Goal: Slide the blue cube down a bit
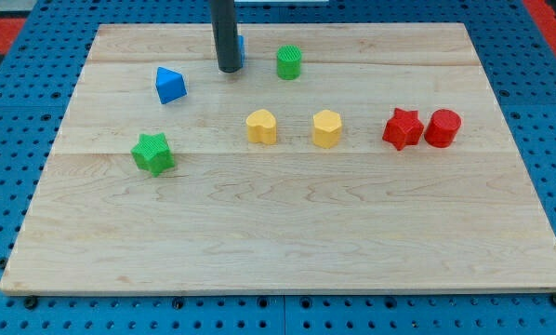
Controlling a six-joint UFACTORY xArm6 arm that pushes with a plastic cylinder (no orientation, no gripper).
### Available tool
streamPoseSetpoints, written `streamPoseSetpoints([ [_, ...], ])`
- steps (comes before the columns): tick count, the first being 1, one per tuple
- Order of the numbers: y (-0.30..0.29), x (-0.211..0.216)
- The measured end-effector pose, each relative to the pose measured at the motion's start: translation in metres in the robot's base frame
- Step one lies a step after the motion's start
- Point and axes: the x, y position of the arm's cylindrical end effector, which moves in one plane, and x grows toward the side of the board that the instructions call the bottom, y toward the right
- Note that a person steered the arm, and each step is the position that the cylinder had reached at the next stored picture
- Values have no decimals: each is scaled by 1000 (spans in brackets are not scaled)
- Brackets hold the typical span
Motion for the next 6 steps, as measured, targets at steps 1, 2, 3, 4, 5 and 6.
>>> streamPoseSetpoints([
  [1,-60,19],
  [2,-76,-15],
  [3,-49,-68],
  [4,-18,-98],
  [5,14,-89],
  [6,0,-63],
])
